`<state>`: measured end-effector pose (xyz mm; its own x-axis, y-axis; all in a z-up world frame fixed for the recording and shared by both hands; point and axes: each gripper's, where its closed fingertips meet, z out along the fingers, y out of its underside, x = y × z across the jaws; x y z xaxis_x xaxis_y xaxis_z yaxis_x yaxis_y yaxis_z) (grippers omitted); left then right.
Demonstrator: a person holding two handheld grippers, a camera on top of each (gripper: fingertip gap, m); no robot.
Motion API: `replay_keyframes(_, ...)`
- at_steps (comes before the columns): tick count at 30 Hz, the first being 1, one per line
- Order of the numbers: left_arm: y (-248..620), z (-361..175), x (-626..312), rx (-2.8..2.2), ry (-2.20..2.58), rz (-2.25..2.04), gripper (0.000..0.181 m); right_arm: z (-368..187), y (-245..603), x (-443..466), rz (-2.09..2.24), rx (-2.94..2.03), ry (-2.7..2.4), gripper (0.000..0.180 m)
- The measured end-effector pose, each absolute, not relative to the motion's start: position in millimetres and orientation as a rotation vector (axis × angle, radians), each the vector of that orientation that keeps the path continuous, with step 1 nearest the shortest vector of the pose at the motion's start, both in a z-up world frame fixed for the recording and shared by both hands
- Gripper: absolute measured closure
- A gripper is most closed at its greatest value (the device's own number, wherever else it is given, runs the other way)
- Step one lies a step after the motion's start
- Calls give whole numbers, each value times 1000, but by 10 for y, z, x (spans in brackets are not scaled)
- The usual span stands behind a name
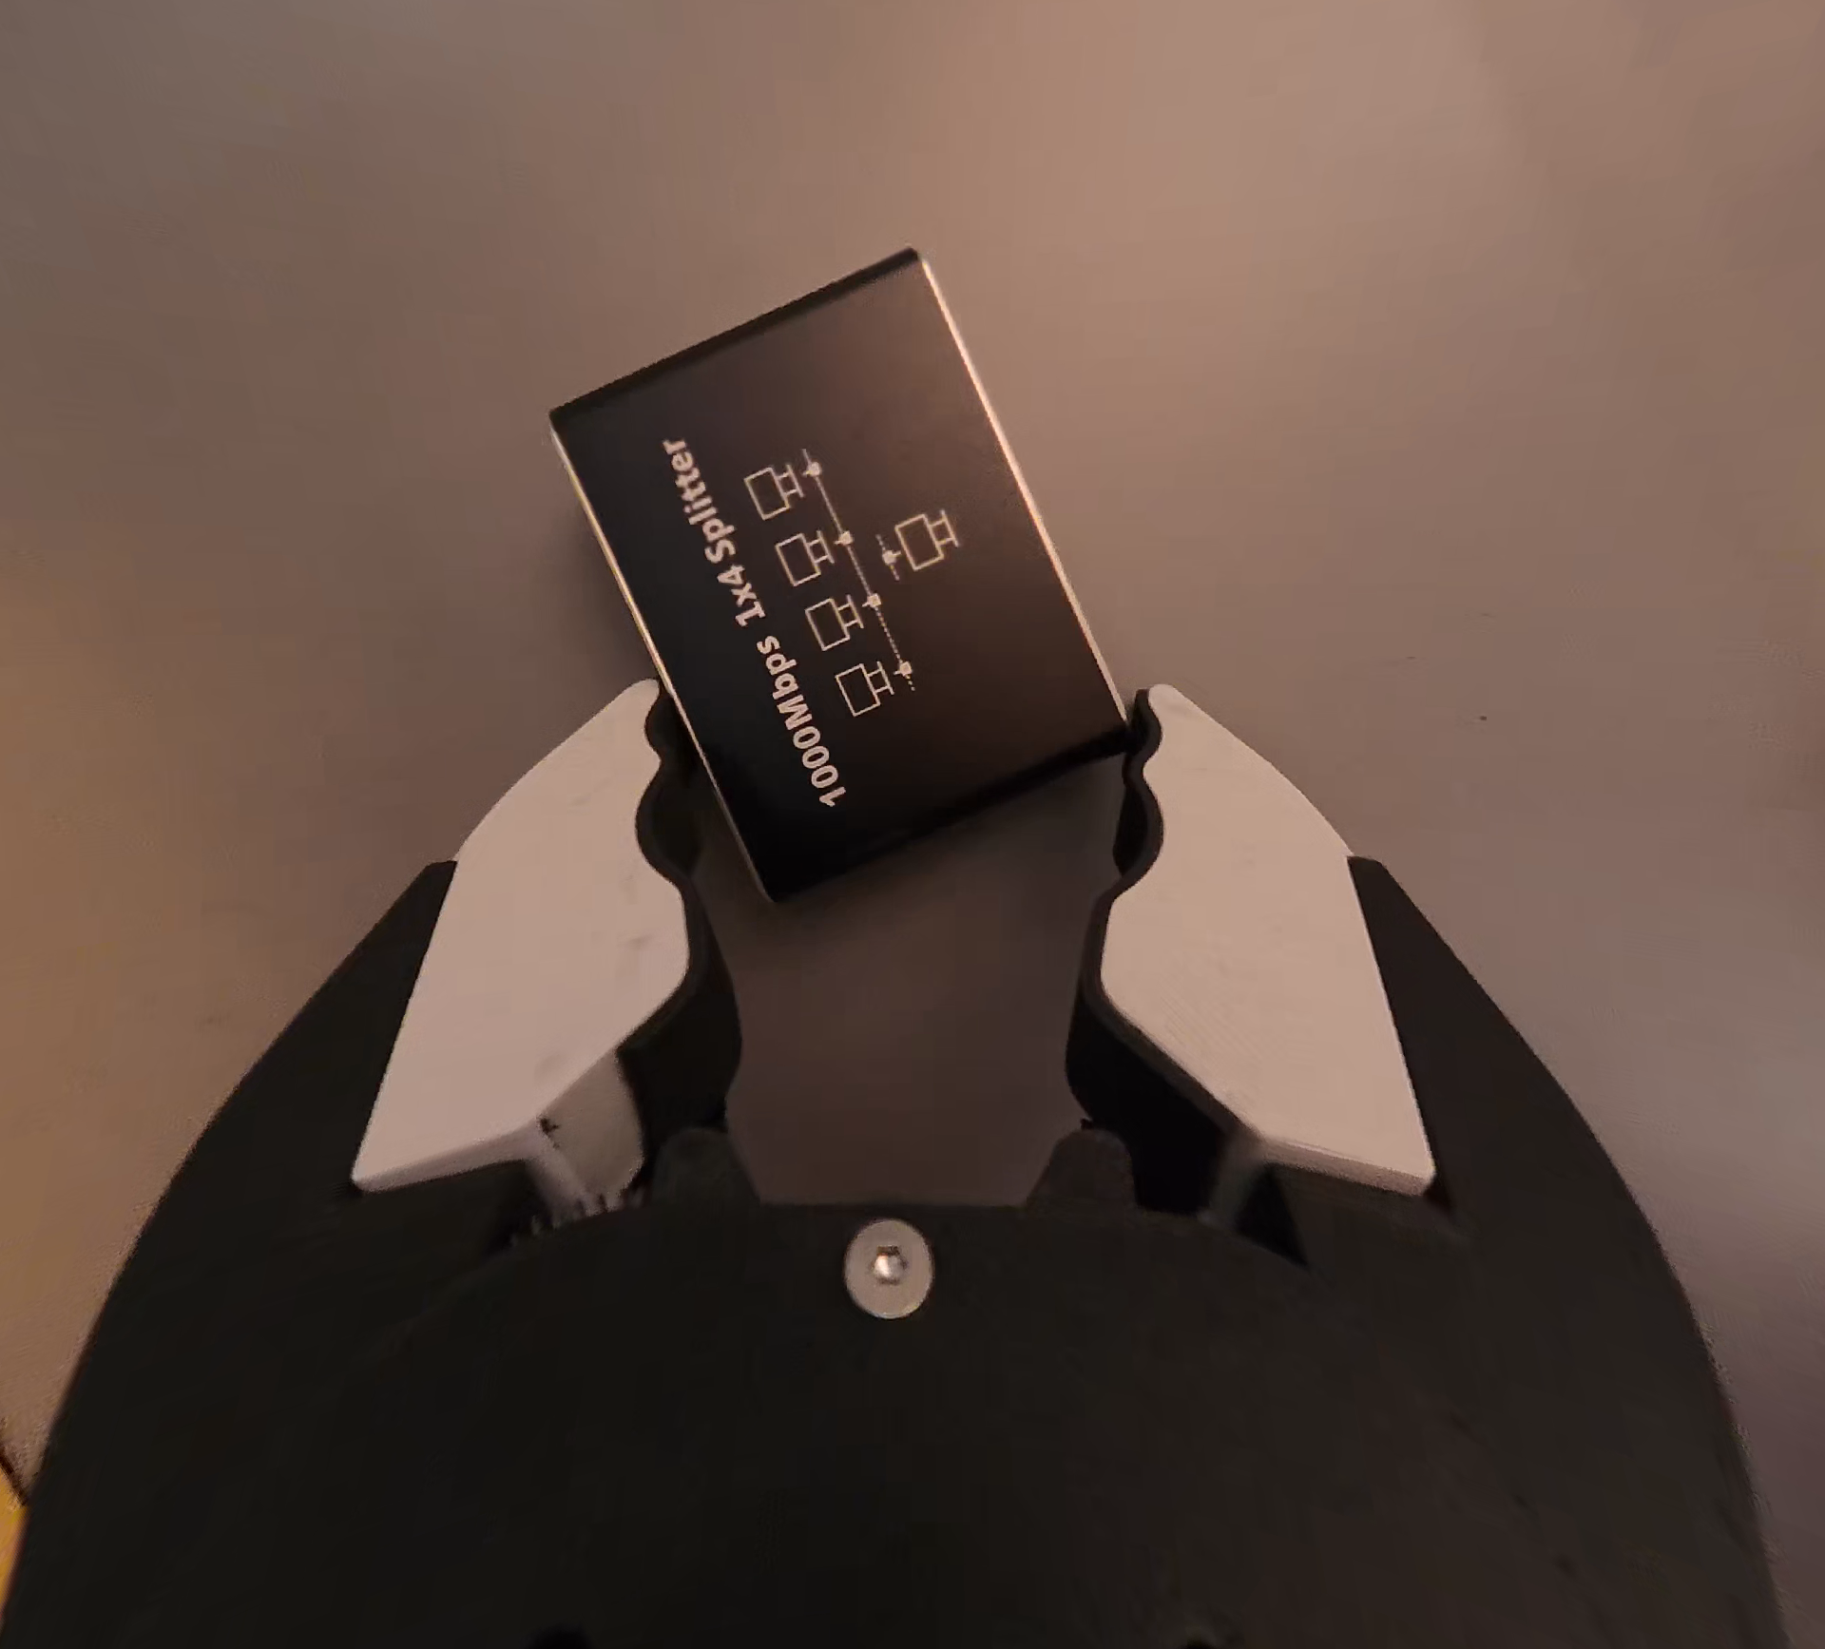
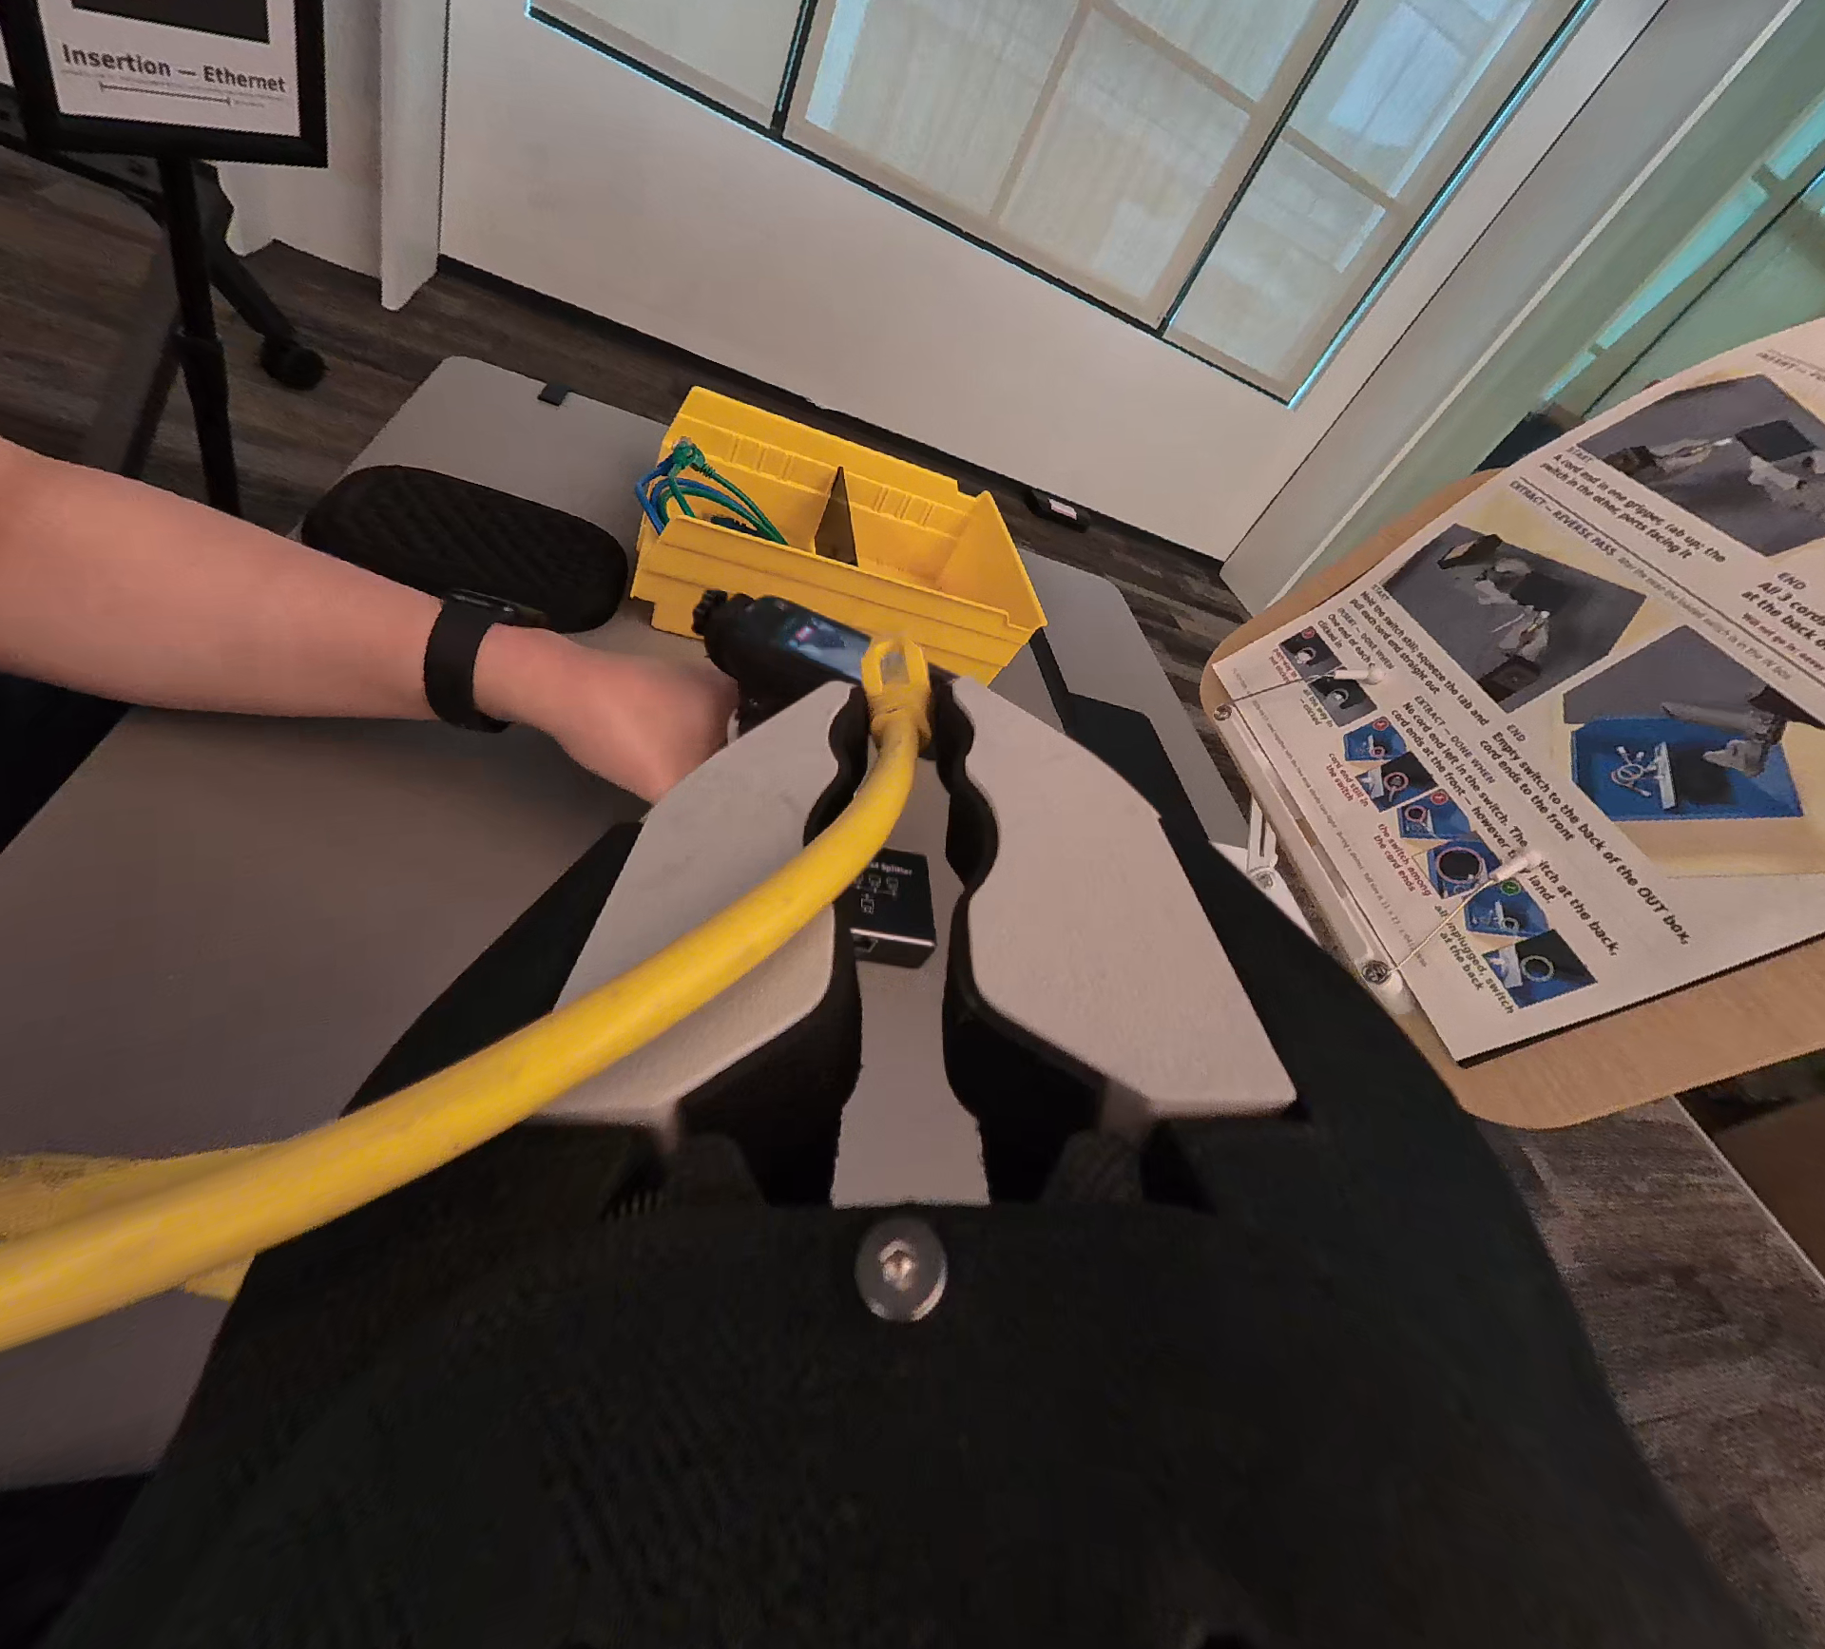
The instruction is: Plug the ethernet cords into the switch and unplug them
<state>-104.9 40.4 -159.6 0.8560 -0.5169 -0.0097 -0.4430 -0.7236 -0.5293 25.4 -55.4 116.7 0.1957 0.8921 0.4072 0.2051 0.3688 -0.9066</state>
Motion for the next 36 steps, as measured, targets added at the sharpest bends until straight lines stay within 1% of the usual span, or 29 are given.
replay_keyframes(1,428,-1592,-1097,-2480,677,-195,97,1157,-544,250,659,-1125,-1313,166)
replay_keyframes(2,453,-1590,-1140,-2461,652,-198,96,1145,-537,243,659,-1128,-1316,166)
replay_keyframes(4,497,-1593,-1195,-2441,587,-204,83,1116,-520,220,655,-1139,-1325,165)
replay_keyframes(6,541,-1590,-1226,-2432,511,-194,81,1078,-500,187,644,-1152,-1339,165)
replay_keyframes(8,576,-1593,-1260,-2425,467,-145,90,1032,-483,153,633,-1169,-1355,165)
replay_keyframes(9,589,-1578,-1253,-2409,452,-149,102,1007,-477,136,627,-1178,-1365,165)
replay_keyframes(14,584,-1574,-1310,-2416,478,-190,103,941,-448,87,601,-1198,-1387,165)
replay_keyframes(17,569,-1516,-1363,-2397,423,-347,103,918,-424,36,614,-1222,-1382,165)
replay_keyframes(19,561,-1419,-1391,-2349,374,-501,103,897,-383,-49,627,-1258,-1365,165)
replay_keyframes(23,552,-1157,-1516,-2223,323,-656,103,805,-250,-340,620,-1328,-1322,166)
replay_keyframes(29,461,-630,-1547,-1948,268,-1009,103,429,-49,-851,648,-1428,-1275,166)
replay_keyframes(32,387,-418,-1503,-1842,351,-1043,103,272,39,-1003,648,-1419,-1247,166)
replay_keyframes(36,311,-274,-1441,-1766,446,-983,103,250,93,-1055,650,-1365,-1190,166)
